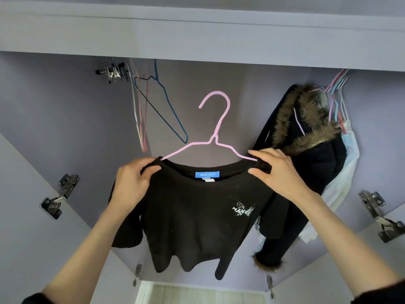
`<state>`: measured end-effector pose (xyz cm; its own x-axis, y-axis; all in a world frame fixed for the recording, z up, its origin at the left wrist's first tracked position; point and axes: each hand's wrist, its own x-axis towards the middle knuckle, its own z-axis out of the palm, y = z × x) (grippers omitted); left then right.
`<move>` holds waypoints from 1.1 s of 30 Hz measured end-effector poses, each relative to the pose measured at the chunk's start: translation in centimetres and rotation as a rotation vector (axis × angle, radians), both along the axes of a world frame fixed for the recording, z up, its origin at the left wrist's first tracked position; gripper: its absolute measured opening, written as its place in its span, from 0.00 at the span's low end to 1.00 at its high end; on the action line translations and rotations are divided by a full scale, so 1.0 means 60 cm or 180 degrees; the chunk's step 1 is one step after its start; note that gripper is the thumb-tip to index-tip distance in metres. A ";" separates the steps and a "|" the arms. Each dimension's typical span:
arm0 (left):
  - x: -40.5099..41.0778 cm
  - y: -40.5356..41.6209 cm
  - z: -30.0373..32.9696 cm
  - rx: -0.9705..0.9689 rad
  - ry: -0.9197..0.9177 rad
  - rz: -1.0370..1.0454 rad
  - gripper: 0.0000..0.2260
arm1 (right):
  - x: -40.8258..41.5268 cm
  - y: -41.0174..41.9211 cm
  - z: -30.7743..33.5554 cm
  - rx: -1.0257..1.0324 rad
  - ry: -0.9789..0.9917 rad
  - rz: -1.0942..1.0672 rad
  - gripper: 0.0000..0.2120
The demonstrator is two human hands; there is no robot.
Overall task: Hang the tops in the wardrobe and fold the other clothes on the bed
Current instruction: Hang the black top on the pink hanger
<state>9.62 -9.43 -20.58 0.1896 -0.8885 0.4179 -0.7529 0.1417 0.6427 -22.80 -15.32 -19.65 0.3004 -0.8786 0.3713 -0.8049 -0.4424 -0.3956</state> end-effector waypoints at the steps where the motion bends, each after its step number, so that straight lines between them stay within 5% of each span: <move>1: -0.004 -0.001 -0.002 0.0027 0.0017 -0.0040 0.10 | 0.010 0.004 0.003 -0.0071 -0.0042 0.0130 0.18; 4: -0.017 -0.003 -0.013 0.0117 0.0017 -0.0169 0.10 | 0.044 0.013 0.019 0.0401 -0.0636 0.0322 0.05; 7: -0.032 -0.008 -0.027 0.0313 0.0033 -0.0261 0.10 | 0.040 0.014 0.027 0.1552 -0.1142 0.0397 0.10; 11: -0.061 -0.017 -0.038 0.0594 -0.0211 -0.0670 0.10 | 0.004 0.021 0.010 0.2170 -0.1546 0.0052 0.07; 20: -0.130 -0.048 0.038 -0.0694 -0.1034 -0.1086 0.15 | -0.027 0.003 -0.018 0.2211 -0.2406 -0.1312 0.04; 24: -0.157 -0.076 0.092 -0.1616 -0.1799 -0.1167 0.24 | -0.020 -0.029 0.010 0.2389 -0.3049 -0.1211 0.08; 28: -0.181 -0.099 0.138 -0.2032 -0.2430 -0.0700 0.36 | -0.026 -0.058 0.037 0.2300 -0.3280 -0.0877 0.12; 33: -0.197 -0.128 0.171 -0.2094 -0.2464 0.0320 0.43 | -0.048 -0.101 0.080 0.1863 -0.3807 -0.0849 0.12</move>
